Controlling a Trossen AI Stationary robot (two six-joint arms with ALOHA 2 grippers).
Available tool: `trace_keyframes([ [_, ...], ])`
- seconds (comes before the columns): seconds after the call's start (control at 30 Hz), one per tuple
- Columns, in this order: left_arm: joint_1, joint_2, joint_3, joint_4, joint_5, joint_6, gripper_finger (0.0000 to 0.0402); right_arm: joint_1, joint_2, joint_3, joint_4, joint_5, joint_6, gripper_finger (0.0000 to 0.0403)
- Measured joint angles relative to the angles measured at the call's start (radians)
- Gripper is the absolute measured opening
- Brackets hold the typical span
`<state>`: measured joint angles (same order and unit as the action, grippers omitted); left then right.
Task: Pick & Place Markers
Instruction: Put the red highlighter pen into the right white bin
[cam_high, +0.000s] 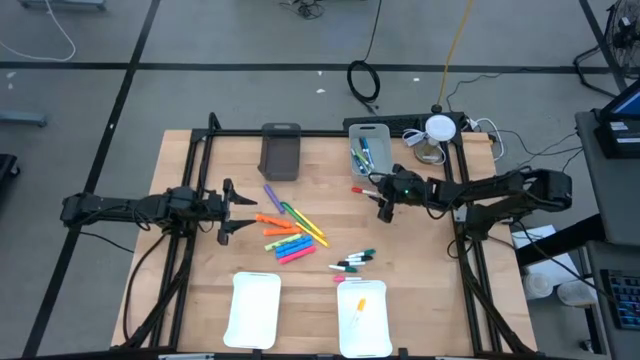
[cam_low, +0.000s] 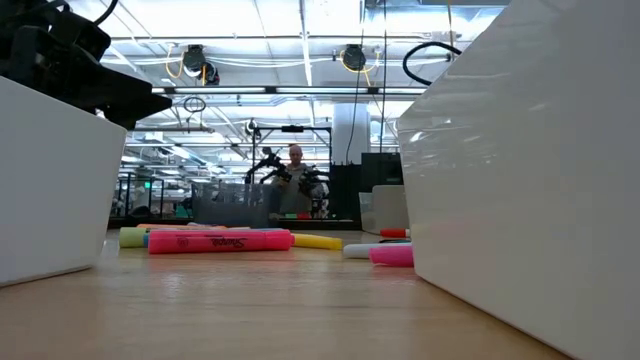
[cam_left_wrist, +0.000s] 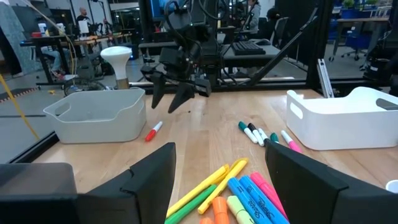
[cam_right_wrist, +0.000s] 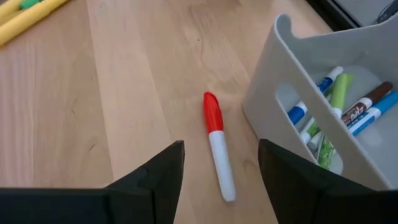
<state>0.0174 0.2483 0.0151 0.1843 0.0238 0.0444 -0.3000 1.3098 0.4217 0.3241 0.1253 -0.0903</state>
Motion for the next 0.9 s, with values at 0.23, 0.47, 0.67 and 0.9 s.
trace_keyframes([
  [0.23, 0.000, 0.000, 0.000, 0.000, 0.000, 0.000, 0.0251, 0.000, 0.054, 0.000, 0.016, 0.000, 0.003, 0.0188],
  [0.47, 0.000, 0.000, 0.000, 0.000, 0.000, 0.000, 0.0251, -0.022, 0.234, 0.006, 0.190, 0.002, -0.003, 0.0187],
  [0.67, 0.000, 0.000, 0.000, 0.000, 0.000, 0.000, 0.0251, -0.050, 0.324, 0.018, 0.206, 0.000, 0.028, 0.0187],
  [0.9, 0.000, 0.000, 0.000, 0.001, 0.000, 0.000, 0.0251, -0.036, 0.325, 0.018, 0.160, -0.054, 0.052, 0.0157],
])
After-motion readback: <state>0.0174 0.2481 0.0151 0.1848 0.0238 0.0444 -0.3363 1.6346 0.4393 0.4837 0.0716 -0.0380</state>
